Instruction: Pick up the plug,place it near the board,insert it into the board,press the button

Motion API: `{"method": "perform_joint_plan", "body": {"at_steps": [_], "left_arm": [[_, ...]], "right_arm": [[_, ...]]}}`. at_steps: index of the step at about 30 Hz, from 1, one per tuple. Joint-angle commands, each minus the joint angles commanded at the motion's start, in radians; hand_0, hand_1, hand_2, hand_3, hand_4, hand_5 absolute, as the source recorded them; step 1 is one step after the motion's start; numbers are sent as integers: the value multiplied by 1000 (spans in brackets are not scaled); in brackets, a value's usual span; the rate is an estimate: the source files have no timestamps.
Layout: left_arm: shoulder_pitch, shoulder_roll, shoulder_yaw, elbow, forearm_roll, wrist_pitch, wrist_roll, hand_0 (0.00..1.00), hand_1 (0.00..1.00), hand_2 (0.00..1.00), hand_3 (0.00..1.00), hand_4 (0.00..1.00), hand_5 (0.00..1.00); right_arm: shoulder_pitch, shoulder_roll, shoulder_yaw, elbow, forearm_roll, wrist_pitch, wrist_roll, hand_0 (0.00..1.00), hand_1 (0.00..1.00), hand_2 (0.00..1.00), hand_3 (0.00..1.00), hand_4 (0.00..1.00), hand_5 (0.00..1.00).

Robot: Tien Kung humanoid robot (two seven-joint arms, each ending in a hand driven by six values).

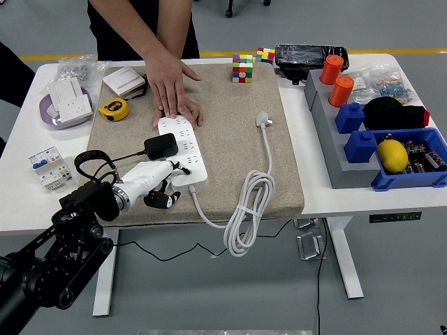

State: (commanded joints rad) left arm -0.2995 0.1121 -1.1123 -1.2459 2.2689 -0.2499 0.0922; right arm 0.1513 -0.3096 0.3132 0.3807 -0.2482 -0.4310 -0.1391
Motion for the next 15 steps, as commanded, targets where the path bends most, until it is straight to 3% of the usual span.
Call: {"method": "perform_joint_plan", "body": {"at_steps": [6, 9, 13, 14, 15], "left_arm": [[4, 3, -12, -26, 0, 4, -3, 156, 27, 138, 757, 578, 2], [13, 1, -33, -65, 0, 33, -9, 182, 65, 171, 751, 557, 2], [45, -12, -78, -161, 0, 119, -28, 182, 65, 171, 751, 557, 2], [54, -17, -91, -186, 0, 142, -37, 353, 349, 445, 684, 505, 191], [66, -24, -107, -216, 0, 168, -51, 353, 349, 445, 684, 505, 191]], "right_arm": [[1, 0, 1, 0, 0, 0, 0, 867, 806, 778, 788, 998, 944], [1, 0, 1, 0, 0, 0, -1, 867, 806, 778, 788, 998, 943], [-1, 2, 2, 0, 0, 0, -1, 867, 806, 778, 788, 998, 943], [-1, 2, 1, 0, 0, 1, -2, 867, 806, 778, 788, 998, 943], [-1, 3, 0, 0, 0, 1, -2, 867, 806, 778, 788, 998, 943]]}}
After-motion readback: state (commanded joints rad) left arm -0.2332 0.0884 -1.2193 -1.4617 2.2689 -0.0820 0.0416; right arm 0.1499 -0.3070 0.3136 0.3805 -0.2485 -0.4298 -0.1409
